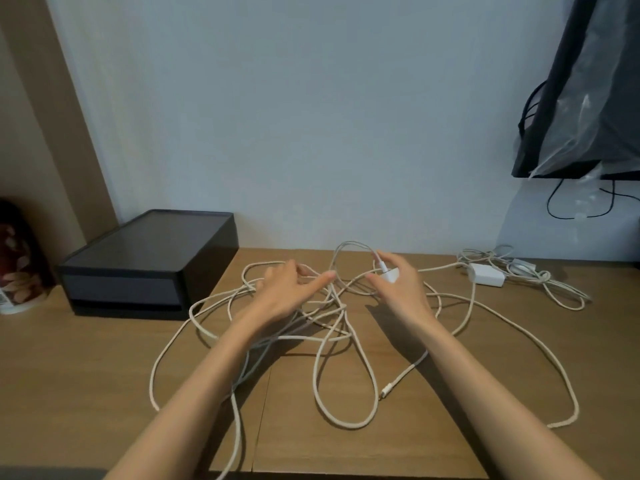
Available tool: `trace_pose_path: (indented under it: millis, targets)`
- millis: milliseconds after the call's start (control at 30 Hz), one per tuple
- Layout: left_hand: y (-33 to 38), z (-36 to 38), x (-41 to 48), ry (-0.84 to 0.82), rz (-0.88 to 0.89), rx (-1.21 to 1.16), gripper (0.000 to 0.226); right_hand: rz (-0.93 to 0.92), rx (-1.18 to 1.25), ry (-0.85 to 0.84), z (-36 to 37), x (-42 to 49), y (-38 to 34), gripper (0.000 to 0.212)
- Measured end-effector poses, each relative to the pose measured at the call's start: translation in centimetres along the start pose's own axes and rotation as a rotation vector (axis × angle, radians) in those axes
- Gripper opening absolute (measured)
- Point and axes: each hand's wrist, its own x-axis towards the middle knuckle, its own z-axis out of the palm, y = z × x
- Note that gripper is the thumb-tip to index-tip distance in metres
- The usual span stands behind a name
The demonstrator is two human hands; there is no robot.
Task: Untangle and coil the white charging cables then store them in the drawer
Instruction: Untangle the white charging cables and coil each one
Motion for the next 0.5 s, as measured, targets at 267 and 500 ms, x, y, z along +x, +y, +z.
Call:
trace_pose_path:
  millis: [267, 500]
  targets:
    - [0.8, 3.2, 1.1, -0.165, -0.145, 0.331, 0.093, -0.048, 0.022, 0.045, 0.6, 0.5, 0.7, 0.032]
    - [1.5, 3.1, 2.7, -0.217, -0.094, 0.355, 0.028, -0.052, 0.07, 0.095, 0.1, 1.3, 1.7, 0.027]
